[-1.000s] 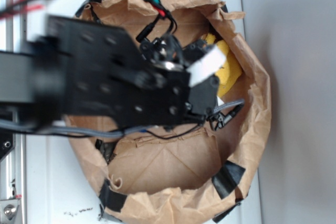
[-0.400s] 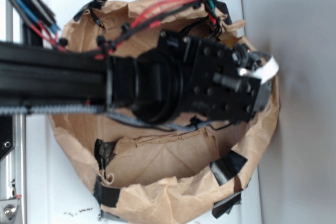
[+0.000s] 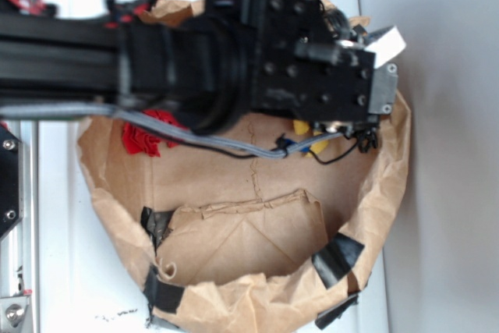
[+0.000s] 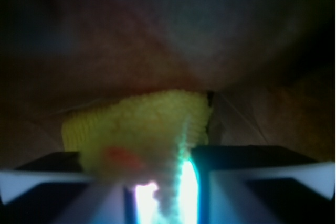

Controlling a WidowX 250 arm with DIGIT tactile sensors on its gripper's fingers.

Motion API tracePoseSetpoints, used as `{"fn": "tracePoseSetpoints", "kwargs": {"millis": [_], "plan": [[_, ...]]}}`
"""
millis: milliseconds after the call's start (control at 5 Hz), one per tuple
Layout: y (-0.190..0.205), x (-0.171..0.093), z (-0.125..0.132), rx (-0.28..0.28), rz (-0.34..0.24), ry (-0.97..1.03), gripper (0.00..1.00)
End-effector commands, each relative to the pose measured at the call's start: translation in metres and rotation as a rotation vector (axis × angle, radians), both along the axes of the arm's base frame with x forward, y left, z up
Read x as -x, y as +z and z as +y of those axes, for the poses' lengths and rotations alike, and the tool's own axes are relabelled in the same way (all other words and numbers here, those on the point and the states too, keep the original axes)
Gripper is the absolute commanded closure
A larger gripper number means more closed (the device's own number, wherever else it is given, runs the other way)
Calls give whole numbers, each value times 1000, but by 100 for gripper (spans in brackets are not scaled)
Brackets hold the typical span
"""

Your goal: Grab the yellow cloth.

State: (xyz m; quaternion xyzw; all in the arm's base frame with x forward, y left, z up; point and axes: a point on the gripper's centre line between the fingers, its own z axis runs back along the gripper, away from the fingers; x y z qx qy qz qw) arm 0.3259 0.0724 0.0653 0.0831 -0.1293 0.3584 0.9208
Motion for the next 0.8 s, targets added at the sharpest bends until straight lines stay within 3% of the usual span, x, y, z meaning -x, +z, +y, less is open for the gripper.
{"fn": "tracePoseSetpoints", "kwargs": {"millis": [0,200,600], "plan": [[48,11,7,80,-53,-54,100],[82,27,-3,203,-21,-120,100],[106,49,-4,278,19,-256,100]]}}
